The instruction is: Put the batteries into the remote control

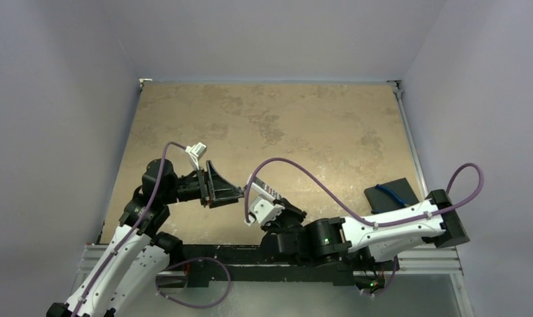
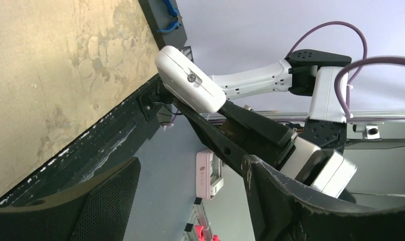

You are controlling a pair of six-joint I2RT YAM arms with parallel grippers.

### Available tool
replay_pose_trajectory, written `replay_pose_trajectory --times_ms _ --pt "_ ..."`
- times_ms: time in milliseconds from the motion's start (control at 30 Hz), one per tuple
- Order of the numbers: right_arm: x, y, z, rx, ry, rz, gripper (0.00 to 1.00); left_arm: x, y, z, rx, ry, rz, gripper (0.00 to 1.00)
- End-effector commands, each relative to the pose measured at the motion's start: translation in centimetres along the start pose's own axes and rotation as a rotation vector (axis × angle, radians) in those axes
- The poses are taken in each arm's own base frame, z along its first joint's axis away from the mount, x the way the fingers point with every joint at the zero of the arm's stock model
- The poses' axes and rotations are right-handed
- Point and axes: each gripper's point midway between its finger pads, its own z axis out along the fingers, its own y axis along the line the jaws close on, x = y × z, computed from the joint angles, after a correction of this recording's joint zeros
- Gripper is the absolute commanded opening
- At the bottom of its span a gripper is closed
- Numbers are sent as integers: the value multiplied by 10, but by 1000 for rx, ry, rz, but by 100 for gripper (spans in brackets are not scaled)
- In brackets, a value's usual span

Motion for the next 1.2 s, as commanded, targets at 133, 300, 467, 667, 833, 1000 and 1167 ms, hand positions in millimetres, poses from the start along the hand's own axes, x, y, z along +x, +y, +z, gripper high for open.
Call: replay_pose_trajectory --times_ms 133,300,467,667,833,1000,1167 --pt "-16 2 18 -169 -20 218 0 -17 -15 -3 -12 -45 205 74" --pt "-20 0 28 -274 -18 322 0 -25 -16 -3 -44 -56 311 75" --pt "-24 -5 36 -354 -25 406 0 -31 -1 -2 -110 -70 374 79" --pt "-29 -2 38 -502 -24 494 0 -34 11 -6 -154 -98 453 84" --pt "-32 1 32 -624 -28 537 0 -31 3 -11 -125 -97 538 85" --pt "-37 6 18 -775 -45 573 0 -27 4 -12 -110 -63 607 86" --pt "-37 9 5 -878 -28 603 0 -23 9 -10 -120 6 632 86"
